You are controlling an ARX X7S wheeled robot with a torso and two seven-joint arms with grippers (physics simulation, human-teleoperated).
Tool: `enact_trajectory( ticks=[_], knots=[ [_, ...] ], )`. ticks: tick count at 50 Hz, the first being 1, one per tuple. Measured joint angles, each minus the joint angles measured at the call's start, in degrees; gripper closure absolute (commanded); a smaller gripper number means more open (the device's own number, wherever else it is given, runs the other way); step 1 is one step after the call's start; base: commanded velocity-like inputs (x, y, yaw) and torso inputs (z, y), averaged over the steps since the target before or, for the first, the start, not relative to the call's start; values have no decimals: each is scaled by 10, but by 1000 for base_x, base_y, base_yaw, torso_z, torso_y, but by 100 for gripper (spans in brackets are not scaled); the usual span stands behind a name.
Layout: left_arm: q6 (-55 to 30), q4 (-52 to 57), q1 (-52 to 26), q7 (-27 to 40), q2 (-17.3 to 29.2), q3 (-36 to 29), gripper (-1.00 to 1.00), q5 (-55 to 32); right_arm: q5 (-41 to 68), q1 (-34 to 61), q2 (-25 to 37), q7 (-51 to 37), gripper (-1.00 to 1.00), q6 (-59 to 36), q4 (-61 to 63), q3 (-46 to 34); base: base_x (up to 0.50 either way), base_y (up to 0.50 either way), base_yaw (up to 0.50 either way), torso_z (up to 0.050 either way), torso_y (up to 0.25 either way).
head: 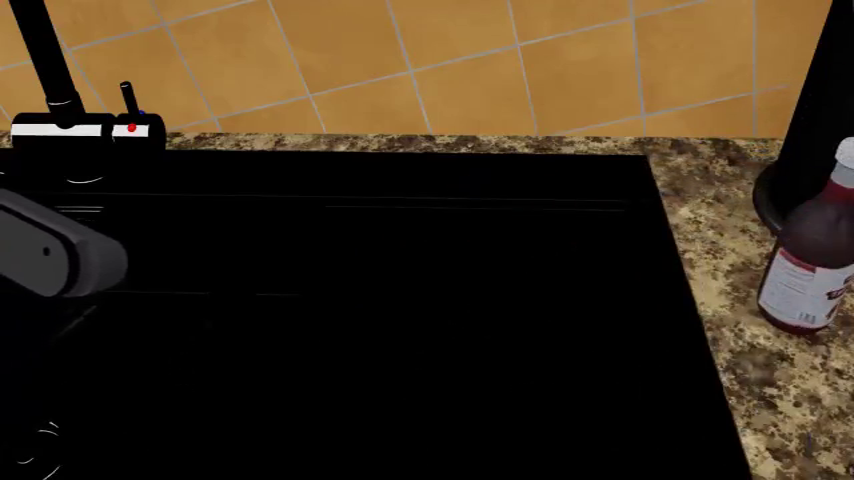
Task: Pick the kiwi from the sink and place it on the plate located on the counter
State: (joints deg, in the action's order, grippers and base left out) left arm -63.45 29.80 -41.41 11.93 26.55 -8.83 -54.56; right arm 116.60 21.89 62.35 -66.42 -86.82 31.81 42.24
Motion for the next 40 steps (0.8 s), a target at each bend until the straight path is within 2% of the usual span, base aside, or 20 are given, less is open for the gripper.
enact_trajectory(
  ticks=[20, 40],
  knots=[
    [-2, -2, -7, 7, -1, -9, -100, -3, -262, -10, -8, 192, 100, 24, -44, -15, 0, 0, 0, 0, 0],
    [0, -5, -11, 12, 0, -18, -100, -3, -422, -47, 5, 276, 100, 89, -84, -41, 0, 0, 0, 0, 0]
  ],
)
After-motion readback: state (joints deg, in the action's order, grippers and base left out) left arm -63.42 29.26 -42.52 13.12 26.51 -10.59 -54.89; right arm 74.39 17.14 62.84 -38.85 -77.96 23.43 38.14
